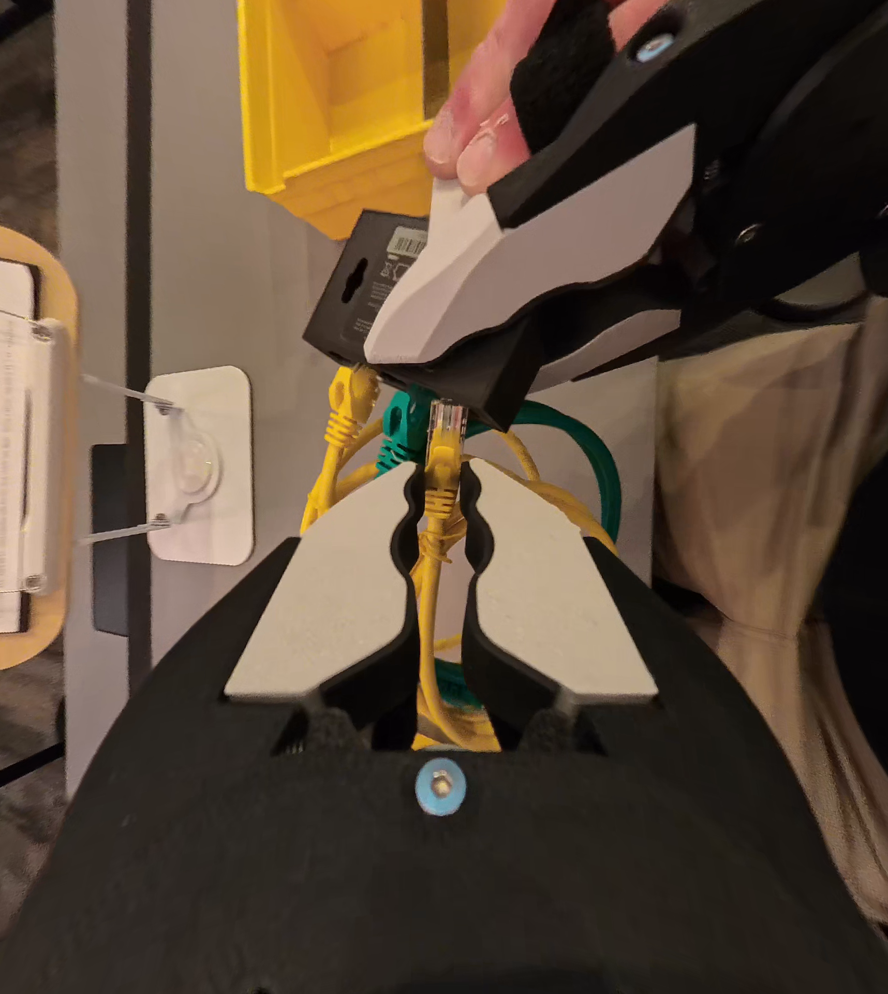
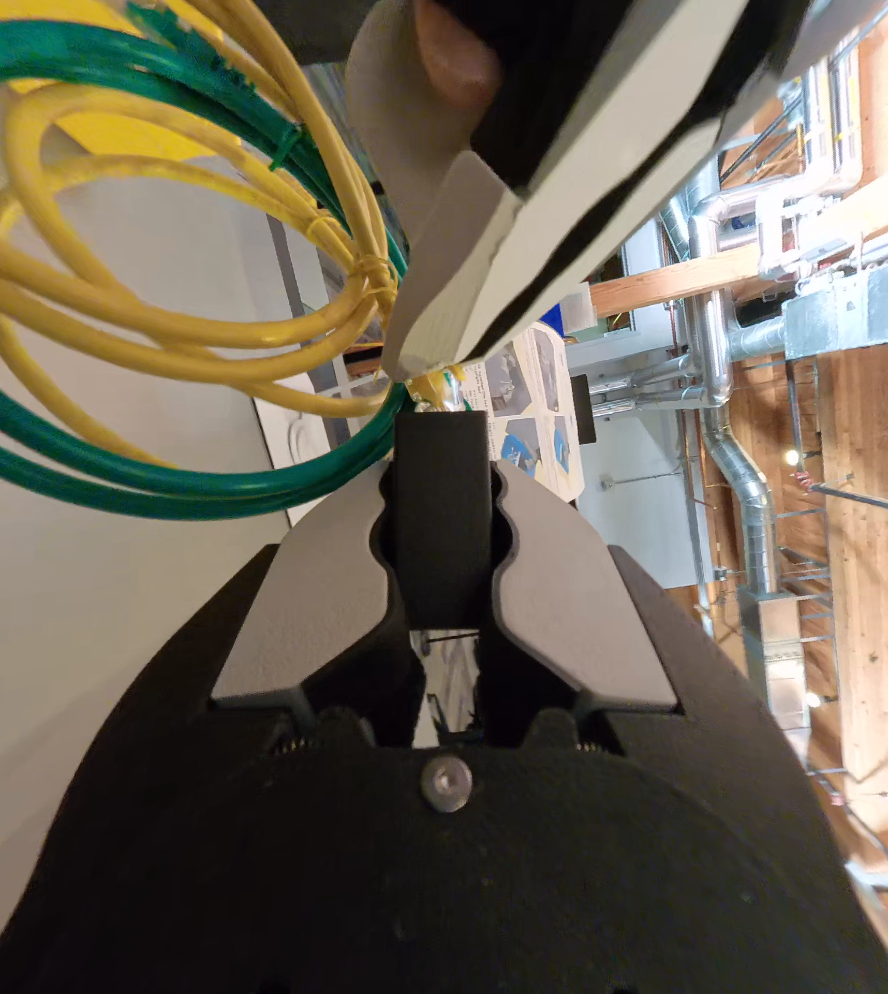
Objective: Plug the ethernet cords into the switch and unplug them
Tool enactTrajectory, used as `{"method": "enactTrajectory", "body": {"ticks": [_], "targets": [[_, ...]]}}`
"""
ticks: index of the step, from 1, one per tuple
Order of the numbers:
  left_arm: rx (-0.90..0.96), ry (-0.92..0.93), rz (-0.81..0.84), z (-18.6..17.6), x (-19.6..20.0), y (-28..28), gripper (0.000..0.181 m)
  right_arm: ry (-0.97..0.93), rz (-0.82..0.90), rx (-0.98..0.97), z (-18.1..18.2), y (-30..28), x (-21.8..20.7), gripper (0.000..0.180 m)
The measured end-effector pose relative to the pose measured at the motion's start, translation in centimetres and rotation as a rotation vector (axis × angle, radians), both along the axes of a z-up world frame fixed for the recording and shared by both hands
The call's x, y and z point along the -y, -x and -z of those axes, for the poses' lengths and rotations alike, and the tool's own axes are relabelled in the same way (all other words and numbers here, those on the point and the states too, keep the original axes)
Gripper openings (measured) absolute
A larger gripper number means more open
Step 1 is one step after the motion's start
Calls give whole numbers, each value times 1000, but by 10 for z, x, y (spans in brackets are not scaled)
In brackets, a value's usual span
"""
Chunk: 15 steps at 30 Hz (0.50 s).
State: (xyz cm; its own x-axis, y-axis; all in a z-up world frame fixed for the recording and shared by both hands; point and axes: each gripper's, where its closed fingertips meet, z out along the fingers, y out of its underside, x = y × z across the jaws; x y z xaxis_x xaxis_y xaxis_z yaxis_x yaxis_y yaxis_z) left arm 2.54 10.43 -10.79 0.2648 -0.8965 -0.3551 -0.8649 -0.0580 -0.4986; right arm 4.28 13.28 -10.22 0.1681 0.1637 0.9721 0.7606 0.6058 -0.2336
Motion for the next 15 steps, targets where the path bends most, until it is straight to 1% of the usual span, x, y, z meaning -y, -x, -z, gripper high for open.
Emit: {"method": "enactTrajectory", "body": {"ticks": [1,6,9,12,15], "targets": [[6,-35,-7,-3,-3,-2,12,18,-2,-21,-1,-2,-2,29],[-107,-159,5,1,-3,-2,11,34,-17,-15,4,-4,-4,29],[-58,-184,5,-5,-1,-5,12,41,-32,-26,1,-6,-4,29],[-36,-152,19,-5,7,-2,12,24,-49,-22,1,-5,0,29],[-40,-57,68,-1,17,2,12,-8,-79,8,1,1,7,29]]}}
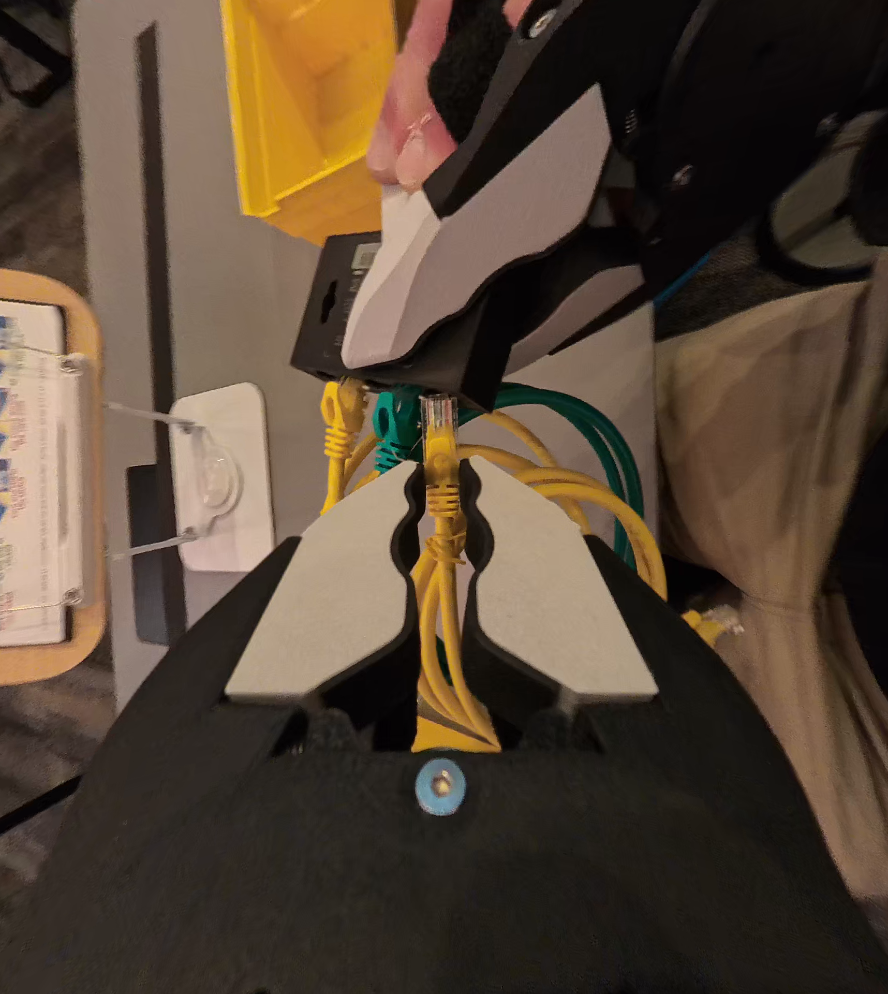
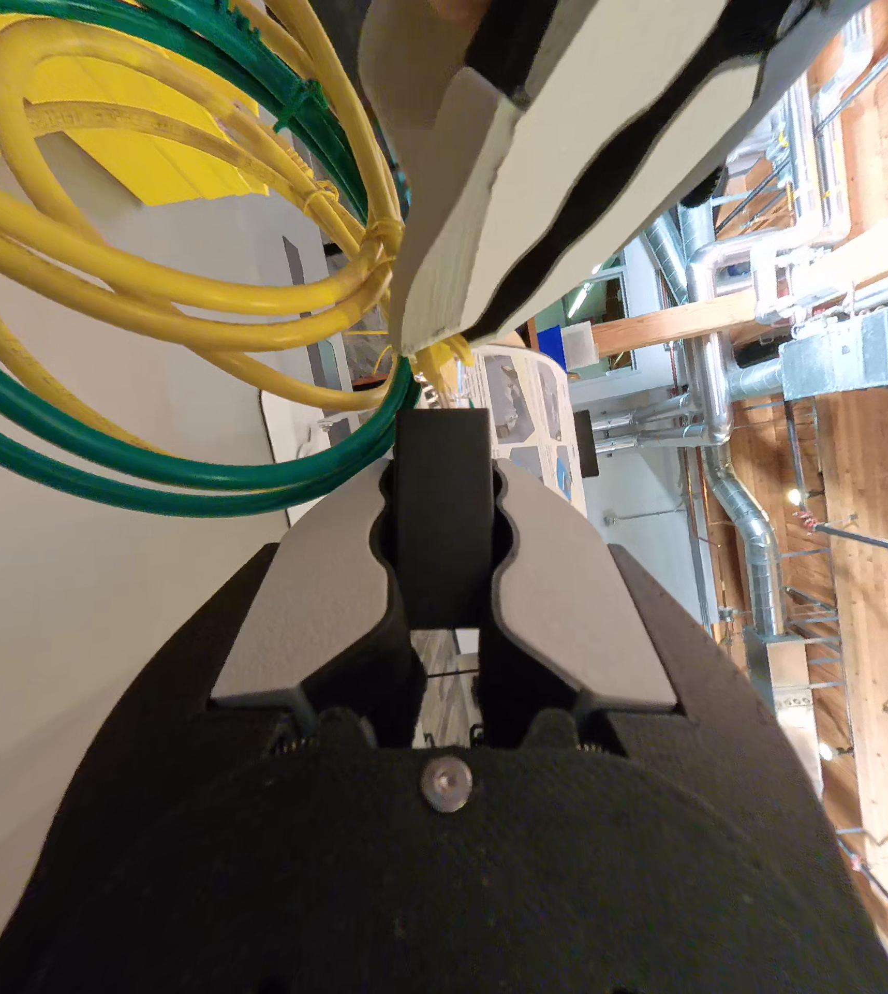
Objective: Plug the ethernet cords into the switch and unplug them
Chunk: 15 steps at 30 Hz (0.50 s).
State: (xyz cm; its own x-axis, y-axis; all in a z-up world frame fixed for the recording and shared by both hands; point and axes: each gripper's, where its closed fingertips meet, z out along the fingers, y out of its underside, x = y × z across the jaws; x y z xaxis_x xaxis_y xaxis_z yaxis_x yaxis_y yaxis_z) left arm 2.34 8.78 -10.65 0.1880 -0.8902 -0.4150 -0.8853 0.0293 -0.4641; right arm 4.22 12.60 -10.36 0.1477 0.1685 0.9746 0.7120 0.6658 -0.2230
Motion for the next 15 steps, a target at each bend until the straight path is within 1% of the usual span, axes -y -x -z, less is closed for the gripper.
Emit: {"method": "enactTrajectory", "body": {"ticks": [2,5,8,12,15], "targets": [[-3,107,51,0,10,4,12,-22,-34,19,-1,5,8,29],[-49,200,136,2,20,11,12,-53,-68,52,-3,13,19,29],[-143,230,179,6,25,18,12,-54,-92,74,1,21,24,29],[-175,307,236,11,32,23,12,-62,-101,106,4,26,30,29],[-237,358,302,15,39,27,12,-58,-127,142,9,31,37,28]]}}
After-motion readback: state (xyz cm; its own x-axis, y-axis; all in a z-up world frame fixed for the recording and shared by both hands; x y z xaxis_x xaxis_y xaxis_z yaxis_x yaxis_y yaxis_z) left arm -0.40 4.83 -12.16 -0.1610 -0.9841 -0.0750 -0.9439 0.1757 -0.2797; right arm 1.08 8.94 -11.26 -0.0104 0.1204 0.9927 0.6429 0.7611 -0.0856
